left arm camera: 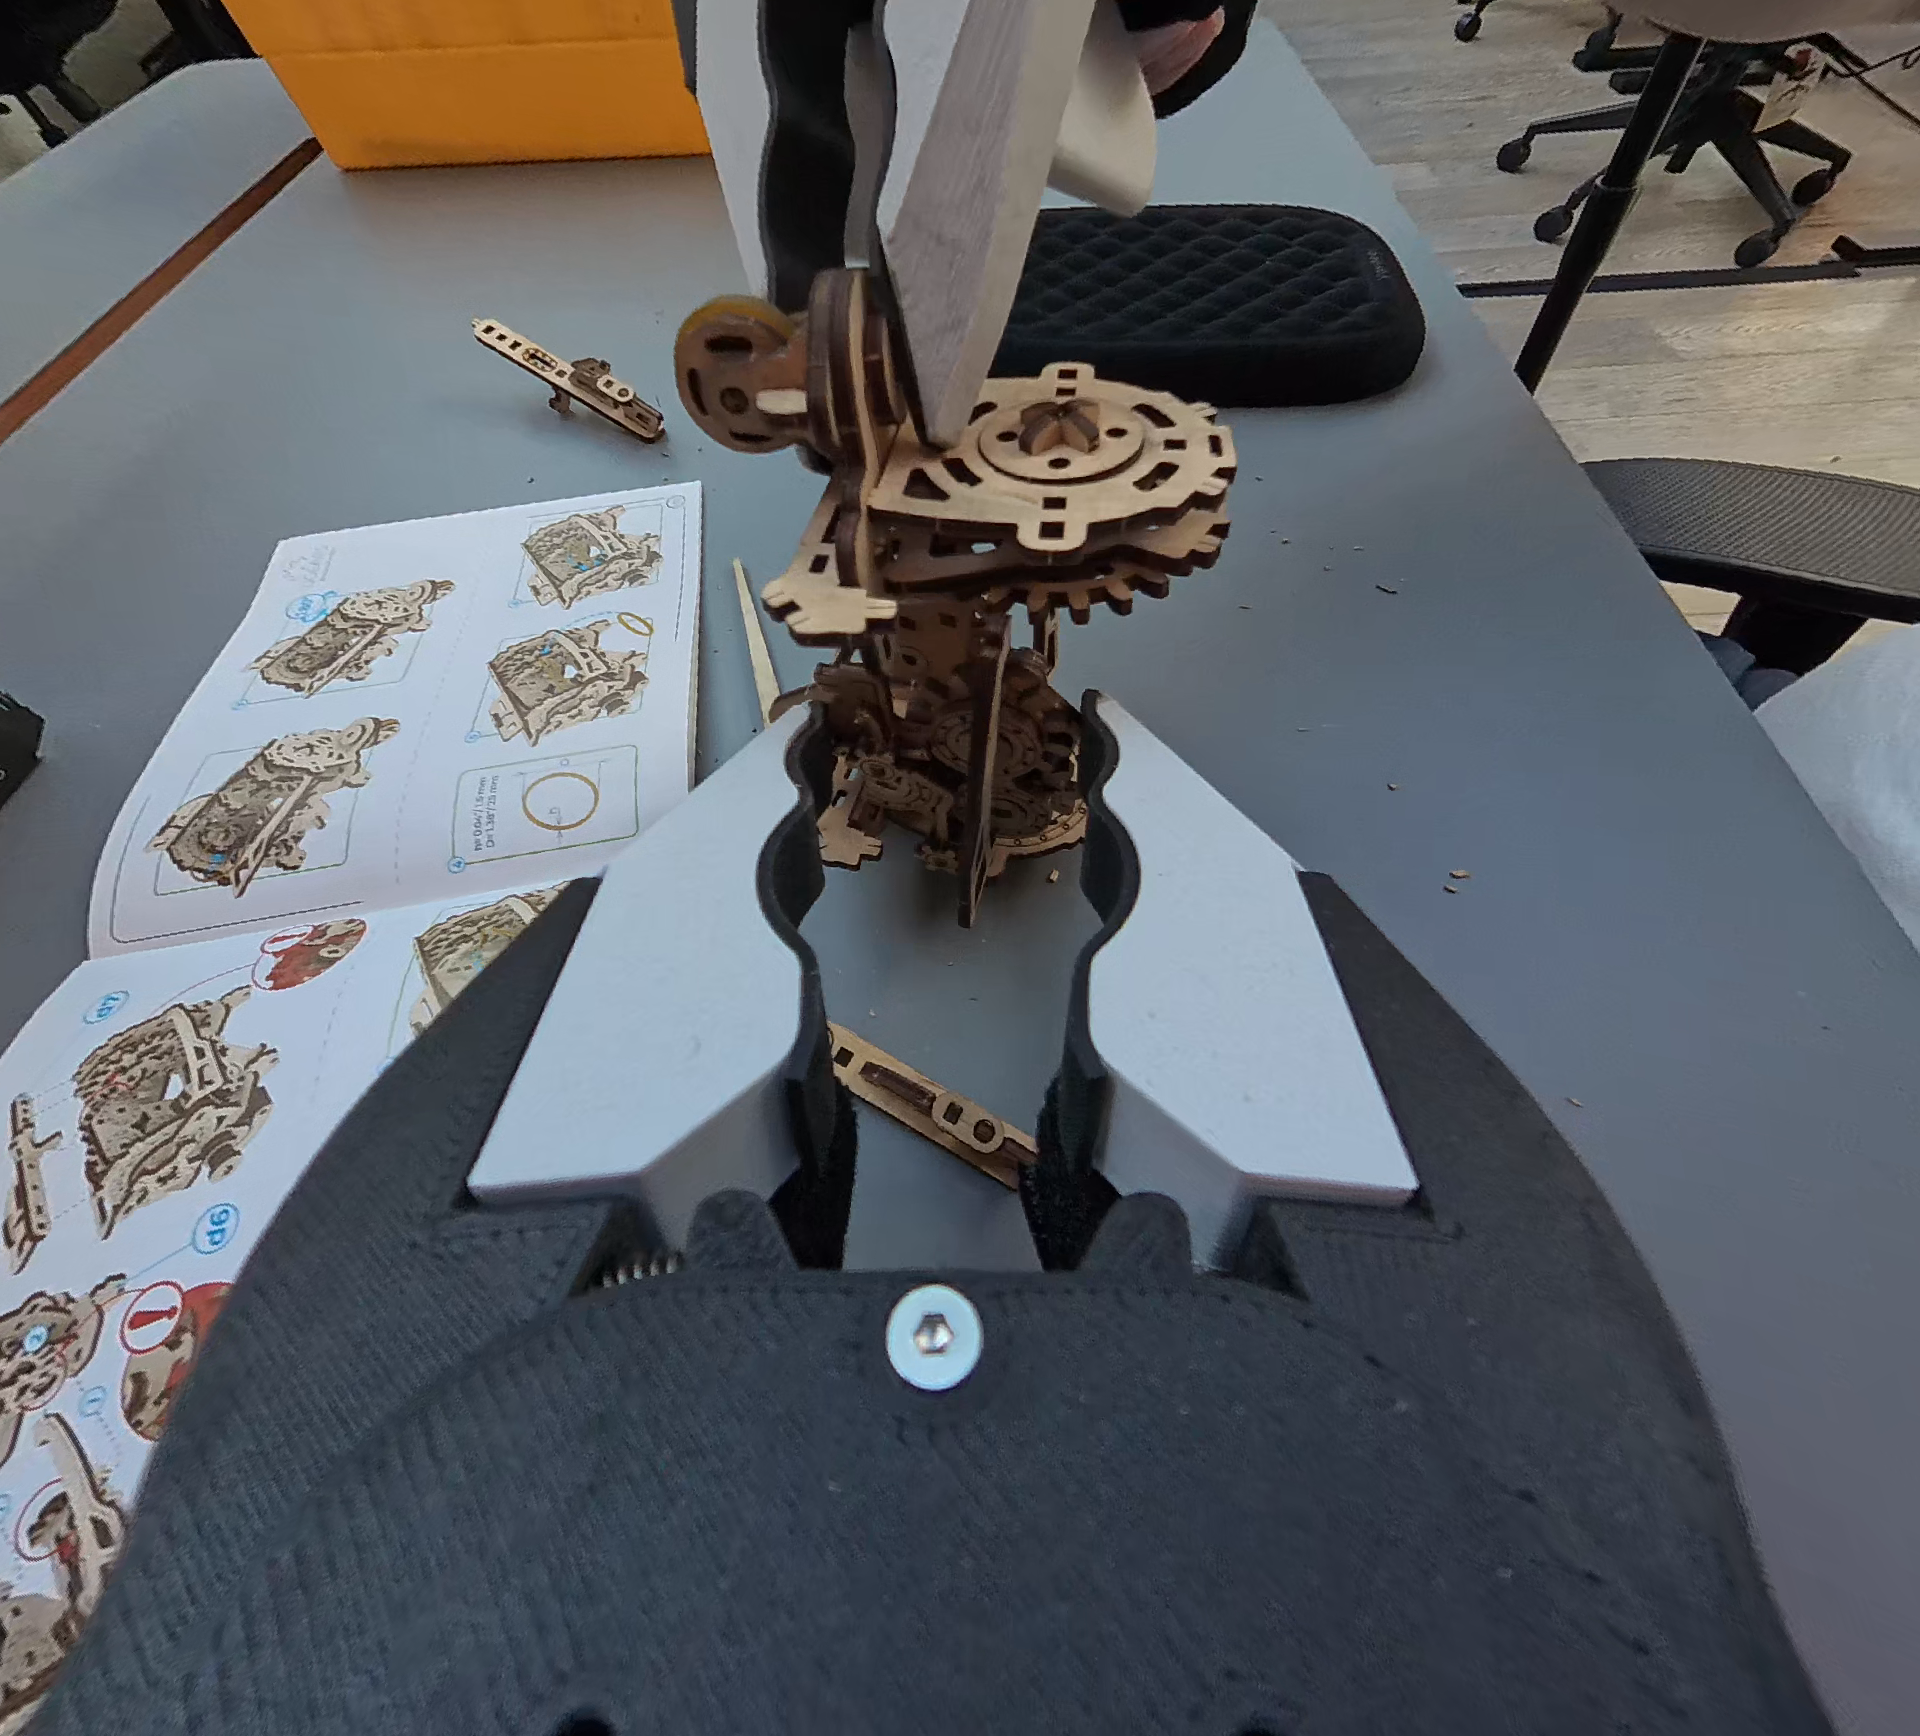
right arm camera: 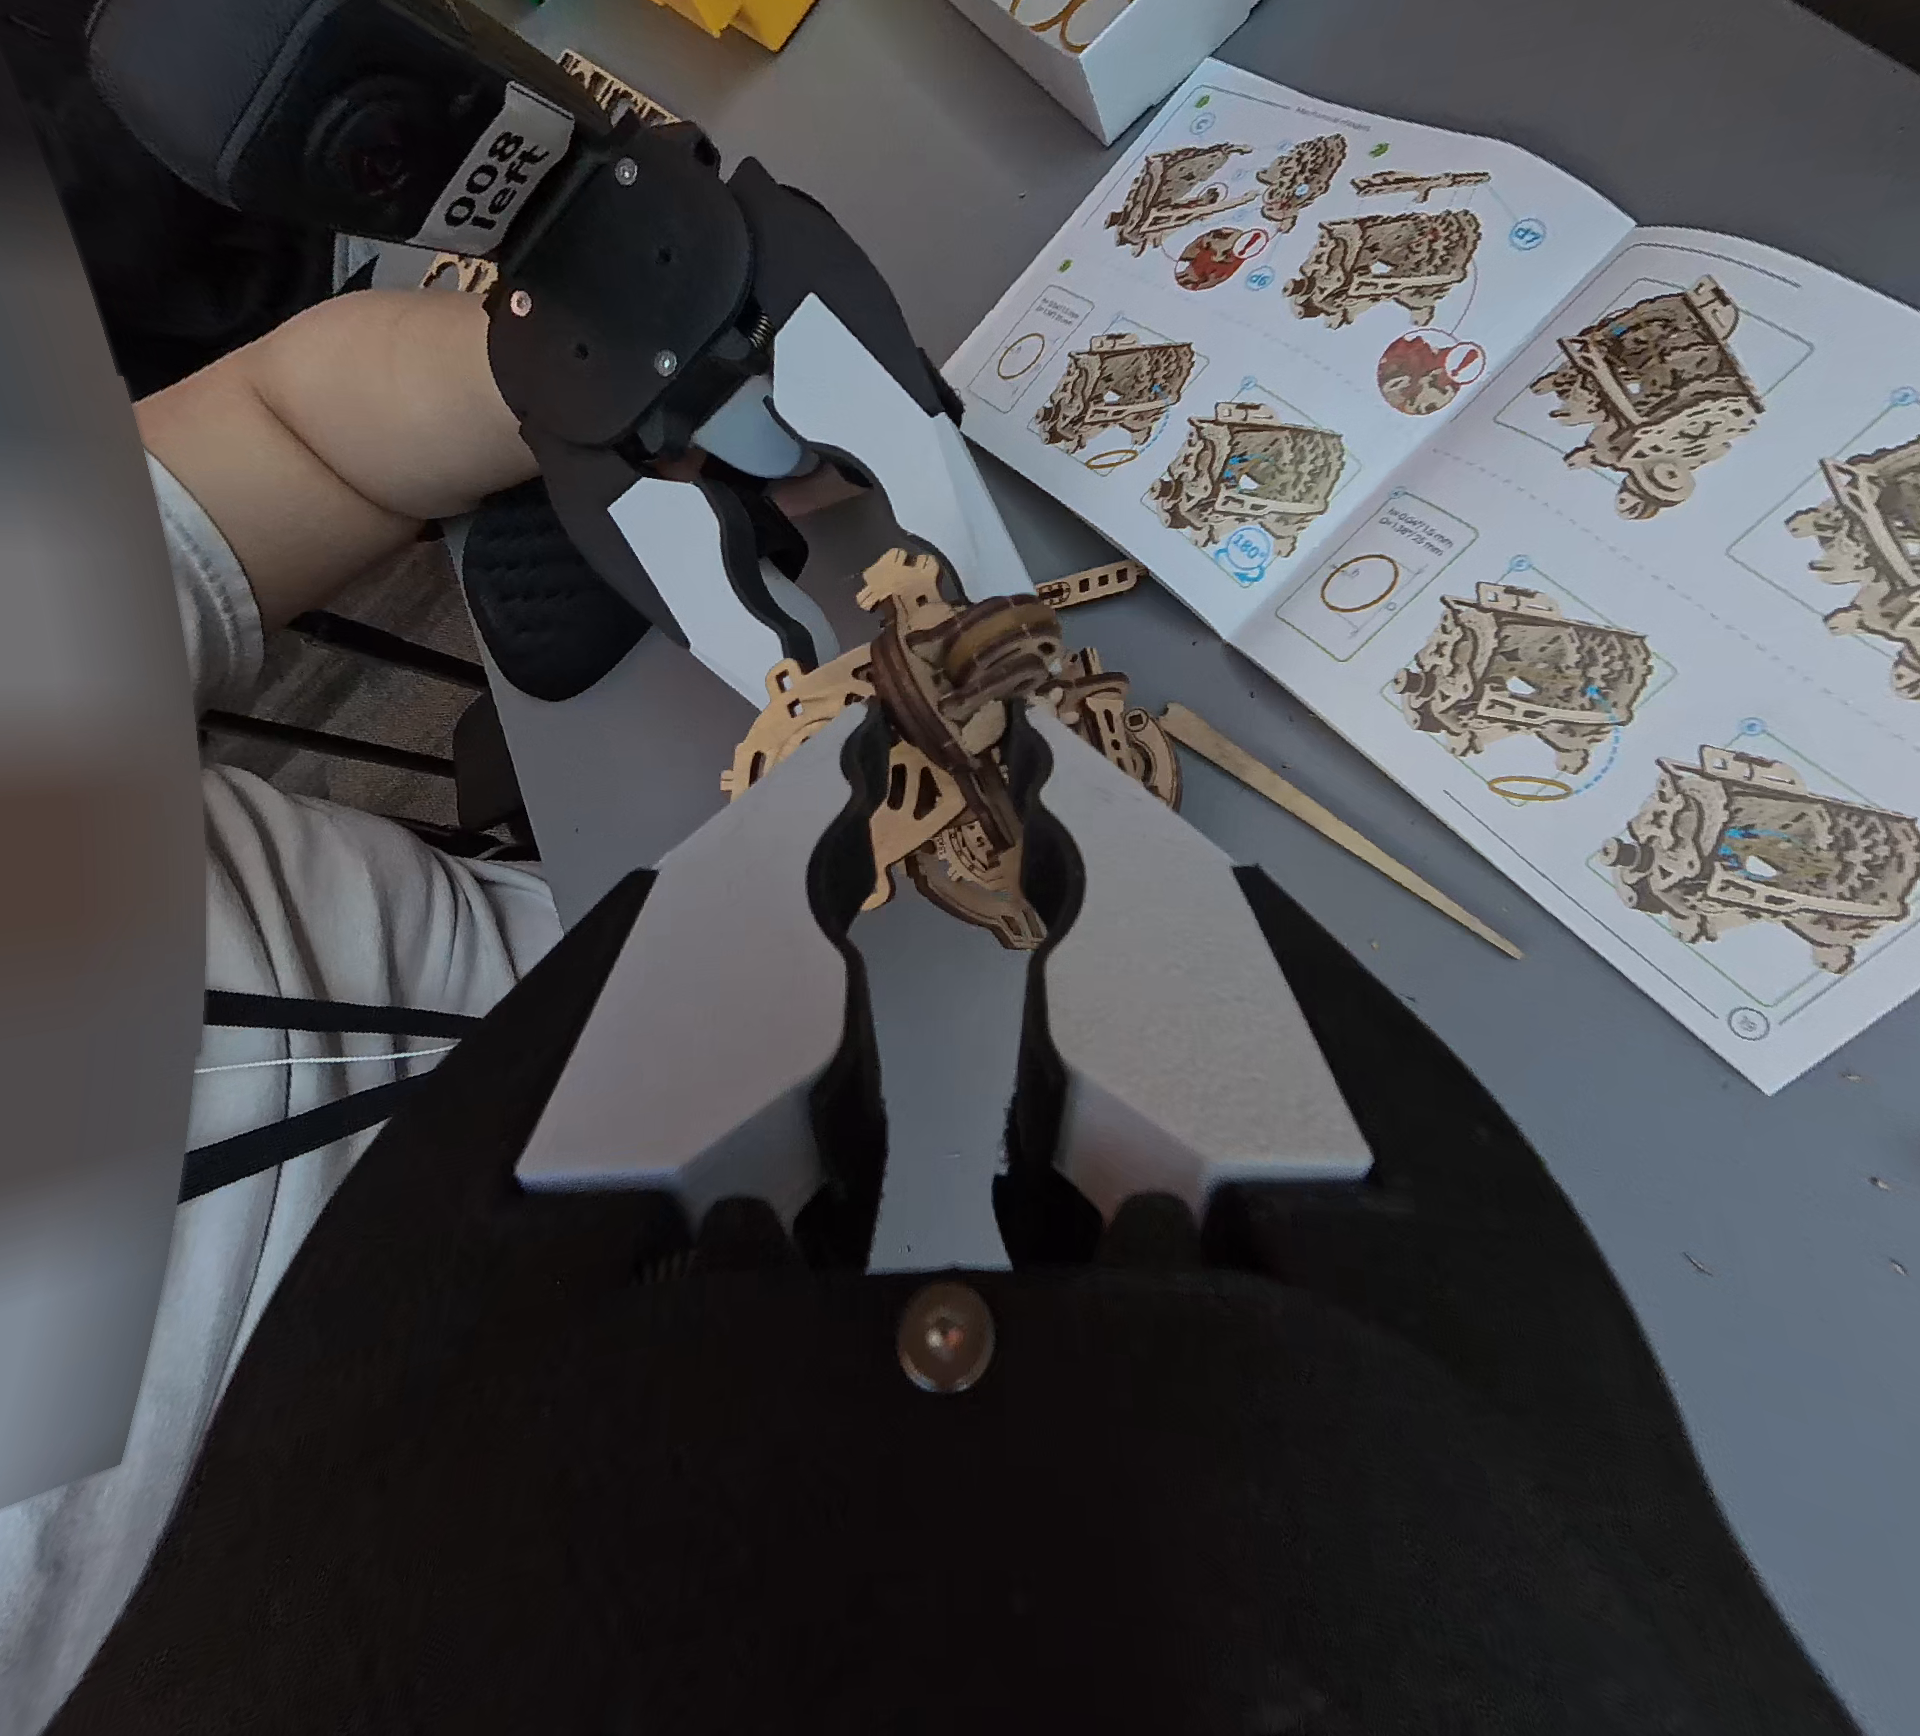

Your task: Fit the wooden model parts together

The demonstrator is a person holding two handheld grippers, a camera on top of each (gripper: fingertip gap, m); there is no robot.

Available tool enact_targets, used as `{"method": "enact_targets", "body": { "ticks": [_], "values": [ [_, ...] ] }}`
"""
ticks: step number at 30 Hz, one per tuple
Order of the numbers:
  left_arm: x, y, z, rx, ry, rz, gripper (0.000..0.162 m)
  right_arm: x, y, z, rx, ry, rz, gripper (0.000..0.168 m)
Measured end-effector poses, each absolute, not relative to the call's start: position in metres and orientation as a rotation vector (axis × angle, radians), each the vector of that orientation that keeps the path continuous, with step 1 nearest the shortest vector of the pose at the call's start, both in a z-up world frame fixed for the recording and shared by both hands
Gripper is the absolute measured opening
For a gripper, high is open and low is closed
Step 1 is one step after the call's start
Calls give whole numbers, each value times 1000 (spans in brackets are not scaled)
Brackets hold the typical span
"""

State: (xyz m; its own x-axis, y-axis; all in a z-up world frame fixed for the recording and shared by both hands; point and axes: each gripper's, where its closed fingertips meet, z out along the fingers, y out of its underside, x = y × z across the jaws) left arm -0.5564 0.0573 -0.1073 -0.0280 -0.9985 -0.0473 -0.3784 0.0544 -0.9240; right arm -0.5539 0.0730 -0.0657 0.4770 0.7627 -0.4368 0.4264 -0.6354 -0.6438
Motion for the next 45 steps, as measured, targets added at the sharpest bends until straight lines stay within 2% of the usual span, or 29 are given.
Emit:
{"method": "enact_targets", "body": {
  "ticks": [21, 29, 45],
  "values": [
    [-553, 54, -109, -1373, 1542, -826, 45, -551, 70, -51, -2252, -894, 1095, 21],
    [-552, 53, -109, -1365, 1532, -800, 46, -548, 74, -15, -2117, -769, 1293, 21],
    [-554, 53, -108, -1370, 1506, -840, 47, -544, 72, -58, -2262, -946, 995, 21]
  ]
}}
